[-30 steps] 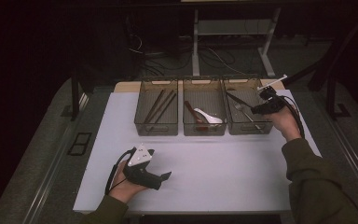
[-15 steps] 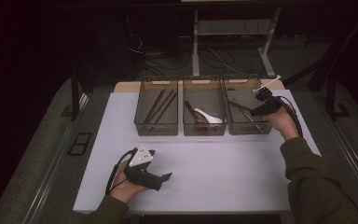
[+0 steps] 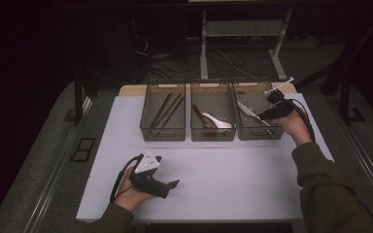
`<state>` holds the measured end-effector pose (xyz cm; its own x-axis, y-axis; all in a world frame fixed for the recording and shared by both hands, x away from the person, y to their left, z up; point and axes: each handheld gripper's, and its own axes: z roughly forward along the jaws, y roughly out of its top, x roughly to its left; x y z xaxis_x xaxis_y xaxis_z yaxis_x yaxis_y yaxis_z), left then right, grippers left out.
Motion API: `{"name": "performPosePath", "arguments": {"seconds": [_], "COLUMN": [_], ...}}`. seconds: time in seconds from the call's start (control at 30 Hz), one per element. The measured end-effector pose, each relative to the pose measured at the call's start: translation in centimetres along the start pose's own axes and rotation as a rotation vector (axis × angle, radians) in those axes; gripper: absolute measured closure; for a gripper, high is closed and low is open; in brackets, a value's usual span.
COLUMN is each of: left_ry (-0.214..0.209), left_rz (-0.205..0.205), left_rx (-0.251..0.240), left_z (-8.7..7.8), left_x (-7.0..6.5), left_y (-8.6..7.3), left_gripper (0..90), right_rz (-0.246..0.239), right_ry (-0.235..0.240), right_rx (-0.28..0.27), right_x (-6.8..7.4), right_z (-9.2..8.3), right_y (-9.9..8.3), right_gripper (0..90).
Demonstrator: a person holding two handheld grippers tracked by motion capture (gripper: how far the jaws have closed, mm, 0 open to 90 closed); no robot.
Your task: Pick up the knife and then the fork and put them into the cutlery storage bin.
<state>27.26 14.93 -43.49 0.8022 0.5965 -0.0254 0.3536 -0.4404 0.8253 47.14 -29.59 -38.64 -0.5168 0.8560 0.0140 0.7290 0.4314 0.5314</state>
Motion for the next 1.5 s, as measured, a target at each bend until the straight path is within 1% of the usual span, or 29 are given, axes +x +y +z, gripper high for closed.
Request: {"name": "performPosePath", "arguments": {"seconds": [0.13,0.27,0.4,0.5,0.63,0.73,0.77,0.8,0.87,0.97,1.1,1.3,1.43,1.5], "left_ry": [0.0,0.0,0.002,0.0,0.001,0.001,0.002,0.002,0.002,0.0,-0.003,-0.005,-0.007,-0.008], "left_rz": [0.002,0.005,-0.003,-0.003,-0.01,-0.012,-0.013,-0.013,-0.013,-0.015,-0.015,-0.014,-0.01,-0.01], "left_rx": [-0.001,0.001,0.0,0.001,0.002,0.004,0.005,0.004,0.005,0.004,0.005,-0.003,-0.003,-0.004], "left_z": [0.0,0.0,0.0,0.2,0.3,0.4,0.5,0.5,0.4,0.4,0.4,0.3,0.3,0.3], "left_x": [0.0,0.1,0.2,0.3,0.3,0.4,0.4,0.5,0.5,0.5,0.5,0.5,0.5,0.5], "left_y": [0.0,0.0,0.0,0.0,0.1,0.1,0.1,0.1,0.0,0.0,-0.1,-0.1,-0.1,-0.1], "left_gripper": [0.0,0.0,0.0,0.0,0.0,0.0,0.0,0.0,0.0,0.0,0.0,0.0,0.0,0.0], "right_rz": [0.026,0.036,0.053,0.059,0.049,0.04,0.048,0.045,0.037,0.022,0.016,-0.012,-0.031,-0.035], "right_ry": [0.019,0.041,0.069,0.089,0.103,0.12,0.119,0.119,0.128,0.123,0.133,0.15,0.157,0.174], "right_rx": [-0.056,-0.123,-0.186,-0.231,-0.271,-0.311,-0.321,-0.332,-0.347,-0.371,-0.397,-0.438,-0.455,-0.463], "right_x": [-0.2,-0.4,-0.4,-0.3,0.0,0.3,0.5,0.6,0.9,1.4,2.3,3.8,4.6,4.9], "right_z": [-0.6,-1.5,-2.4,-2.9,-3.5,-4.1,-4.2,-4.3,-4.6,-4.9,-5.2,-5.6,-5.7,-5.8], "right_y": [0.0,0.0,-0.3,-0.8,-1.6,-2.3,-2.5,-2.7,-3.1,-3.7,-4.8,-6.7,-8.1,-8.7], "right_gripper": [54.7,46.7,39.8,35.5,32.6,31.0,29.8,28.7,27.6,24.8,19.8,18.4,18.2,17.0]}}
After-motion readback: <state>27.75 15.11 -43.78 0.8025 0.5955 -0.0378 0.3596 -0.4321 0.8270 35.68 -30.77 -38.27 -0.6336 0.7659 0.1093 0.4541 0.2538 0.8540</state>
